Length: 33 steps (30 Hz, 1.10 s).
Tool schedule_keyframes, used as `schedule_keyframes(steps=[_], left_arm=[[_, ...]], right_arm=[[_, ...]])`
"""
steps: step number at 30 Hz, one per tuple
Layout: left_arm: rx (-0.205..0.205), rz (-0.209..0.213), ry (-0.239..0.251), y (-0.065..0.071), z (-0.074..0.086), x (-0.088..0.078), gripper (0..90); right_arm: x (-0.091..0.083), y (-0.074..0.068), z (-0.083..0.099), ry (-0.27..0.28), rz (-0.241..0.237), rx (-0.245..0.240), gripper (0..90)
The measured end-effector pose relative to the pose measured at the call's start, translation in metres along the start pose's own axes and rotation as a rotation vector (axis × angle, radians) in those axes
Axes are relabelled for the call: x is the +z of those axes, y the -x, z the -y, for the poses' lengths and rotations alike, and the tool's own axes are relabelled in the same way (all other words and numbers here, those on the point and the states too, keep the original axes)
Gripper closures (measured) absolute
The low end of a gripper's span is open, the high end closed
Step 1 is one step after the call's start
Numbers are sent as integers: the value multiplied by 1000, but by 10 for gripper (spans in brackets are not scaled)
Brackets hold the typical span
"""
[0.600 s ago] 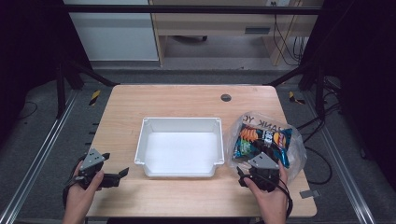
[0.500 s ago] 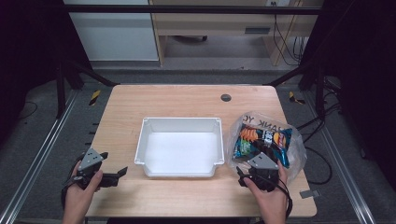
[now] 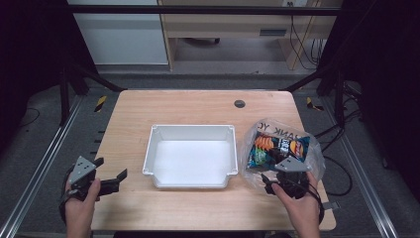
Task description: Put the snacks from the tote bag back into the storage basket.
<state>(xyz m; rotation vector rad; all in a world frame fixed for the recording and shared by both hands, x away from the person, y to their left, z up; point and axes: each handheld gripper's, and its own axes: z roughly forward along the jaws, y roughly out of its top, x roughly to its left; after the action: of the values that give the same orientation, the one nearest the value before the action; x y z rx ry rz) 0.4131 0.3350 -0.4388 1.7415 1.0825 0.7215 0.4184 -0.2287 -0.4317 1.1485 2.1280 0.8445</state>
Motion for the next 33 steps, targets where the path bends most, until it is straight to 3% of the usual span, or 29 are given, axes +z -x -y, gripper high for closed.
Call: schedule_keyframes(steps=[1,2,3,6,8,12,14,16,22,26,33], left_arm=[[4,-5,-4,-1,1,-1,29],[-18,4,-19,-4,4,0,29],[-34,12,-26,-5,5,0,30],[-41,14,-30,-7,5,1,30],[-40,22,-35,-6,5,2,30],[-23,50,-65,-4,5,6,30],[-7,85,-85,-3,5,7,30],[16,90,-99,0,5,9,31],[31,103,-97,2,5,11,29],[49,98,-71,-1,3,10,27],[35,99,-58,-6,3,11,26]], right_arm=[[-2,3,-1,-17,-19,-4,155],[-6,10,-6,-75,-37,-17,133],[-8,13,-8,-88,-40,-20,137],[-12,20,-14,-94,-56,-6,138],[-15,26,-21,-100,-55,-20,148],[-20,37,-35,-125,-28,-65,147],[-22,42,-42,-134,-30,-77,143],[-24,48,-51,-137,-41,-99,141],[-25,58,-72,-144,-59,-136,128],[-26,63,-81,-144,-67,-143,123],[-21,76,-93,-144,-79,-155,122]])
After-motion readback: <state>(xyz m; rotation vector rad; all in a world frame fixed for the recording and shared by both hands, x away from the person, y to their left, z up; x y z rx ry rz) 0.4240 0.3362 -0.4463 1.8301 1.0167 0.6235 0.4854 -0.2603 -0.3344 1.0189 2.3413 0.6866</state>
